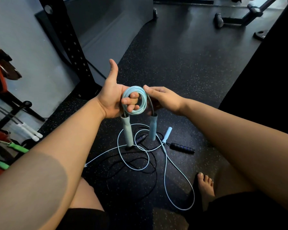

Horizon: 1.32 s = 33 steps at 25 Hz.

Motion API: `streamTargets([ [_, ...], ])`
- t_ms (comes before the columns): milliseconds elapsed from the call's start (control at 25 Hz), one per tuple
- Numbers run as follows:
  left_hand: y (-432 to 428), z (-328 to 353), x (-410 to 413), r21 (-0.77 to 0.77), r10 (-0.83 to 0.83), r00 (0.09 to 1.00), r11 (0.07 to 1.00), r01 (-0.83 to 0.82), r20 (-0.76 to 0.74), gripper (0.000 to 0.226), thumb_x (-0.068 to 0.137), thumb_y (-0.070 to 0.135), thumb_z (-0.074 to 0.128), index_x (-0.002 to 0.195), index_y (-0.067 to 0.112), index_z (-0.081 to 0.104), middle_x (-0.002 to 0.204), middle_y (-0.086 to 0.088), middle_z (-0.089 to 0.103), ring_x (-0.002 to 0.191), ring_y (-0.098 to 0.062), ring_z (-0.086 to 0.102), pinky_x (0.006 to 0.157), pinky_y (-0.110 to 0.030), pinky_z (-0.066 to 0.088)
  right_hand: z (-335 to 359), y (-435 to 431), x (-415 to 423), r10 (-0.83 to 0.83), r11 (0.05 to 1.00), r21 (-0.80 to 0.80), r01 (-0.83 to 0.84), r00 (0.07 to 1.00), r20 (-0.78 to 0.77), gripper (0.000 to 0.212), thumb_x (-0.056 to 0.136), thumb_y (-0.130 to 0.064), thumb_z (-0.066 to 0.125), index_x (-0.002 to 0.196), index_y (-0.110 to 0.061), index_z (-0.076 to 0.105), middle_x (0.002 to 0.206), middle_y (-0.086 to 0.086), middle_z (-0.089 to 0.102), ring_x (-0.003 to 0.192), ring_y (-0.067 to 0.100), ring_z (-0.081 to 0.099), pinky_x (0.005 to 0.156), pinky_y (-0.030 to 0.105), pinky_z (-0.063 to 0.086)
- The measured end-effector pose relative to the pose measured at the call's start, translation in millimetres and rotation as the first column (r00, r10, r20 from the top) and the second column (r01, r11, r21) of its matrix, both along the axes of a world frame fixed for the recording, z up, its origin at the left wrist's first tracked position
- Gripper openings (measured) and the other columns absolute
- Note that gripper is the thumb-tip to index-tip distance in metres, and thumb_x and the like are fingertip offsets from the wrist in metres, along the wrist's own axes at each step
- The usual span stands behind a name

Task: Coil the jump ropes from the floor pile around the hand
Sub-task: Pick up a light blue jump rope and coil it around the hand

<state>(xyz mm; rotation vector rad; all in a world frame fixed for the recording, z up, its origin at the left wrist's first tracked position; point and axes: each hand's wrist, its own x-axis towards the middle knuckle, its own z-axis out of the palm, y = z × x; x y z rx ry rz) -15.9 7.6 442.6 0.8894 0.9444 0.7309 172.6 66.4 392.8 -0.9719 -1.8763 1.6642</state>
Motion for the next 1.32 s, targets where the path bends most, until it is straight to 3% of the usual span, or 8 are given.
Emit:
streamTargets([
  [120,1.0,-1.2,-2.2,0.030,0.016,1.000,0.999,-0.015,-0.014,0.101,0.066,0.099,-0.010,0.054,0.013,0.042,0.037,0.001,0.030,0.037,-0.021,0.042,0.067,-0.031,0.042,0.5,-2.9,-1.3,0.095,0.995,-0.009,-0.096,0.993,-0.070,0.033,0.100,-0.046,0.048,0.109,-0.024,0.071,0.097,0.005,0.072,0.075,0.035,0.063,0.071,0.042,0.057],
  [280,3.6,-5.1,-2.3,0.048,0.117,0.992,0.992,-0.115,-0.038,0.099,0.070,0.097,-0.009,0.052,0.015,0.042,0.035,0.002,0.029,0.035,-0.020,0.038,0.070,-0.030,0.043,4.8,-4.0,-9.7,0.029,0.999,0.043,-0.023,0.989,-0.144,0.020,0.099,-0.025,0.059,0.107,-0.013,0.073,0.087,0.006,0.074,0.066,0.024,0.063,0.062,0.025,0.056],
  [520,8.1,-11.9,0.0,0.053,0.294,0.950,0.956,-0.290,-0.108,0.095,0.074,0.096,-0.001,0.046,0.016,0.040,0.034,0.002,0.028,0.029,-0.016,0.029,0.057,-0.026,0.028,0.2,-4.9,-22.4,-0.049,0.958,0.280,0.056,0.998,-0.033,0.040,0.087,-0.050,0.070,0.105,-0.015,0.076,0.095,0.021,0.075,0.081,0.026,0.066,0.079,0.062,0.057],
  [680,10.4,-14.4,3.2,0.139,0.430,0.879,0.902,-0.408,-0.206,0.093,0.082,0.093,0.006,0.052,0.011,0.039,0.036,-0.001,0.031,0.028,-0.016,0.026,0.034,-0.020,0.026,-1.3,-5.2,-25.2,-0.086,0.945,0.318,0.082,0.996,0.001,0.046,0.083,-0.057,0.071,0.105,-0.017,0.076,0.095,0.017,0.076,0.082,0.023,0.068,0.078,0.060,0.057],
  [840,16.4,-24.9,-2.7,0.330,0.601,0.728,0.796,-0.507,-0.331,0.090,0.075,0.097,0.017,0.051,0.015,0.044,0.043,-0.004,0.037,0.035,-0.021,0.032,0.040,-0.025,0.026,2.8,-12.2,-31.0,-0.103,0.943,0.317,0.100,0.995,-0.006,0.029,0.091,-0.039,0.070,0.103,-0.013,0.075,0.094,0.019,0.076,0.086,0.035,0.073,0.079,0.057,0.059],
  [960,17.8,-30.2,-15.3,0.324,0.530,0.792,0.839,-0.438,-0.304,0.088,0.067,0.098,0.026,0.062,0.014,0.053,0.045,-0.004,0.038,0.040,-0.021,0.037,0.044,-0.028,0.032,5.2,-16.4,-35.6,-0.147,0.934,0.330,0.138,0.989,0.003,0.030,0.093,-0.036,0.068,0.101,-0.007,0.074,0.090,0.022,0.074,0.084,0.040,0.073,0.076,0.057,0.059],
  [1120,4.1,-25.8,-27.2,0.314,0.431,0.891,0.874,-0.371,-0.145,0.036,0.080,0.046,0.048,0.082,0.011,0.054,0.049,-0.001,0.044,0.046,-0.019,0.044,0.054,-0.032,0.036,7.3,-22.1,-39.7,-0.176,0.942,0.297,0.159,0.984,0.032,0.034,0.096,-0.040,0.063,0.101,-0.007,0.072,0.087,0.024,0.074,0.081,0.043,0.072,0.076,0.060,0.059],
  [1320,-31.1,-14.5,-46.7,0.380,0.510,0.849,0.819,-0.430,-0.139,0.017,0.093,0.009,0.045,0.110,0.009,0.048,0.059,-0.001,0.057,0.052,-0.014,0.056,0.058,-0.030,0.045,25.1,-36.4,-59.9,-0.159,0.935,0.333,0.121,0.983,0.088,0.028,0.100,-0.038,0.058,0.091,-0.015,0.071,0.083,0.027,0.072,0.066,0.030,0.070,0.064,0.047,0.055],
])
